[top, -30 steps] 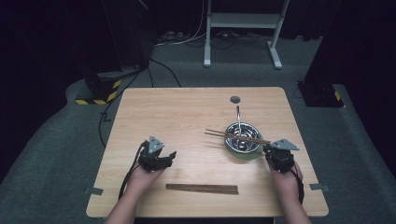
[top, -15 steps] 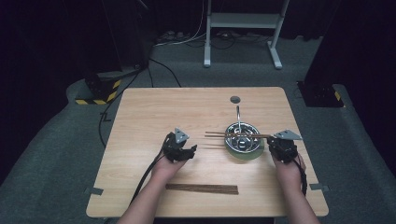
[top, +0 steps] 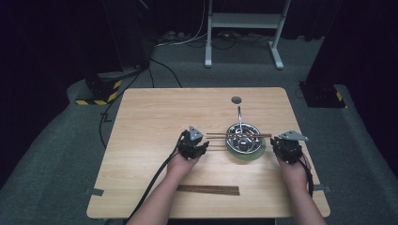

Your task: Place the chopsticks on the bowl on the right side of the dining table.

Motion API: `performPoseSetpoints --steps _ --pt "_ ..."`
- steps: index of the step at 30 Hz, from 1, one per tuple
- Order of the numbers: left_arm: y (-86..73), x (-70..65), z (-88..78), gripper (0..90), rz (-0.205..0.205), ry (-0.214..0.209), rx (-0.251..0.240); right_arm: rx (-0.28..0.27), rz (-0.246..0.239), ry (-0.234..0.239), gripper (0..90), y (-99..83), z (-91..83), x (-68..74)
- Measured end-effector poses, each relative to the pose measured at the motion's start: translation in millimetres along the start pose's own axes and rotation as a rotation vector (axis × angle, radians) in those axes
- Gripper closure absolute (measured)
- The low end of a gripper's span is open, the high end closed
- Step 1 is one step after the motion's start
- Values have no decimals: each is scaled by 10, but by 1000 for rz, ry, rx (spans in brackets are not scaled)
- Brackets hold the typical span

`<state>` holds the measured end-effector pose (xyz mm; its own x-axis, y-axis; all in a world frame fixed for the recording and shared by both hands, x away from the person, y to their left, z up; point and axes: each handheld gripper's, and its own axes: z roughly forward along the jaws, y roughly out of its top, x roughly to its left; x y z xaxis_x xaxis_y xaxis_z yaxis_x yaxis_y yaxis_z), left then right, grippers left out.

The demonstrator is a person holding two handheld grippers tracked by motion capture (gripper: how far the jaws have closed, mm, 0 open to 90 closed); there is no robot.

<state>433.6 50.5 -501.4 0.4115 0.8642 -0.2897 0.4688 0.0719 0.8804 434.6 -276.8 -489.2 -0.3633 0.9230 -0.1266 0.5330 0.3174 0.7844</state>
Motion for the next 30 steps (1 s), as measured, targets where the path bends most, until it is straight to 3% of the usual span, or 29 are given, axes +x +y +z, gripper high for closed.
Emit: performPoseSetpoints --steps 3,5,6,14,17,18,19,20,26,29,30 --pt "4 -21 34 689 -17 10 -7 0 6 6 752 -8 14 -9" --pt "11 -31 53 709 -12 4 -17 -10 4 8 753 -3 13 -19" --pt "17 -28 43 715 8 10 3 -13 9 13 753 -1 12 -17" --pt "29 -78 97 768 -16 22 -10 -20 0 21 762 0 29 -2" --pt "28 -73 102 772 6 34 -5 -26 -1 24 763 2 31 3" --pt "25 -75 101 771 -1 37 -13 -26 -1 24 763 1 32 7" --pt "25 -59 78 769 21 42 4 -25 0 23 763 1 32 10" --pt "17 -68 79 759 1 37 -19 -25 0 24 763 0 33 9" --pt "-2 -49 40 660 16 45 -31 -31 14 22 748 1 36 -12" --pt "-1 -54 20 626 -14 51 -61 -36 20 23 743 2 38 -21" --pt "2 -42 5 630 -1 50 -48 -37 18 23 742 2 42 -23"
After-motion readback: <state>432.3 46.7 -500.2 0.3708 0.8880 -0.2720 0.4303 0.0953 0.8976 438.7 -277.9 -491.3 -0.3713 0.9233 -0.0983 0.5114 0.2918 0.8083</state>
